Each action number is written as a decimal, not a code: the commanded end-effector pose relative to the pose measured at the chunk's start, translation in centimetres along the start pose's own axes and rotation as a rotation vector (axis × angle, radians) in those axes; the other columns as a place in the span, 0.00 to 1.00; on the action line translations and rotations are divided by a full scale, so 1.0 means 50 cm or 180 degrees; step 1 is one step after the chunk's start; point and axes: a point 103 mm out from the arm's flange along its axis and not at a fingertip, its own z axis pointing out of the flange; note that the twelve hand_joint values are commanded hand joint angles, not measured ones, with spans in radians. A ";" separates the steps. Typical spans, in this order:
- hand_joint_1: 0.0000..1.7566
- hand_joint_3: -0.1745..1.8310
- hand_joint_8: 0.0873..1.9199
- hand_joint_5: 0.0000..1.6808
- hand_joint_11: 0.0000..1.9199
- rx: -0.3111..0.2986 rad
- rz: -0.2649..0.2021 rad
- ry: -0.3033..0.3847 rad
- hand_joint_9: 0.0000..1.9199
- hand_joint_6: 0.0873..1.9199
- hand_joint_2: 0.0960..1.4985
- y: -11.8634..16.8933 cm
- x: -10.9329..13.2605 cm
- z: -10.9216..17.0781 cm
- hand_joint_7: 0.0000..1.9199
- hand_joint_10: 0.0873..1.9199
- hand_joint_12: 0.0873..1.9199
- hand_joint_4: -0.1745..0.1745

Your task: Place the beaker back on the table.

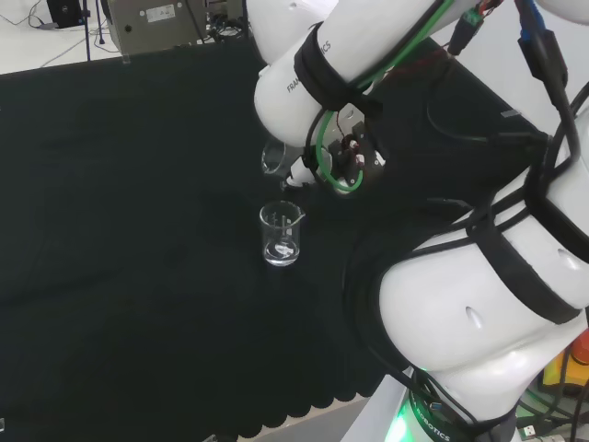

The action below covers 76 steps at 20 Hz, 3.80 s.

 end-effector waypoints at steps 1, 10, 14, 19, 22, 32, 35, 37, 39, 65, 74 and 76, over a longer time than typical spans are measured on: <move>0.64 0.00 0.57 0.63 0.69 -0.0009 0.0074 0.0320 0.77 0.48 0.76 0.026 -0.018 0.015 0.72 0.43 0.31 0.34; 0.64 0.00 0.57 0.63 0.69 -0.0098 0.0221 0.0690 0.76 0.48 0.76 0.097 -0.059 0.062 0.71 0.43 0.31 0.34; 0.64 0.00 0.57 0.62 0.69 -0.0241 0.0247 0.0867 0.76 0.49 0.76 0.142 -0.067 0.085 0.71 0.43 0.31 0.31; 0.64 0.00 0.57 0.62 0.68 -0.0370 0.0333 0.1246 0.75 0.49 0.77 0.199 -0.078 0.116 0.70 0.43 0.31 0.27; 0.65 0.00 0.57 0.61 0.68 -0.0418 0.0326 0.1482 0.75 0.49 0.77 0.237 -0.083 0.141 0.69 0.42 0.31 0.24; 0.65 0.00 0.53 0.61 0.69 -0.0450 0.0317 0.1842 0.74 0.49 0.77 0.328 -0.086 0.211 0.68 0.38 0.30 0.20; 0.65 0.00 0.52 0.61 0.70 -0.0460 0.0337 0.1929 0.74 0.49 0.77 0.343 -0.087 0.225 0.68 0.37 0.30 0.19; 0.65 0.00 0.51 0.61 0.70 -0.0516 0.0373 0.1983 0.75 0.49 0.77 0.350 -0.089 0.234 0.69 0.36 0.30 0.19; 0.65 0.00 0.51 0.61 0.70 -0.0526 0.0392 0.2066 0.75 0.49 0.77 0.357 -0.089 0.242 0.68 0.36 0.30 0.19; 0.65 0.00 0.48 0.63 0.71 -0.0385 0.0405 0.2610 0.75 0.47 0.76 0.405 -0.049 0.318 0.69 0.32 0.29 0.21; 0.62 0.02 0.38 0.49 0.61 -0.0199 0.0210 0.2883 0.64 0.49 0.74 0.393 -0.041 0.332 0.52 0.19 0.39 0.37; 0.58 0.01 0.38 0.28 0.44 -0.0173 0.0177 0.2967 0.50 0.37 0.71 0.387 -0.044 0.336 0.34 0.19 0.51 0.30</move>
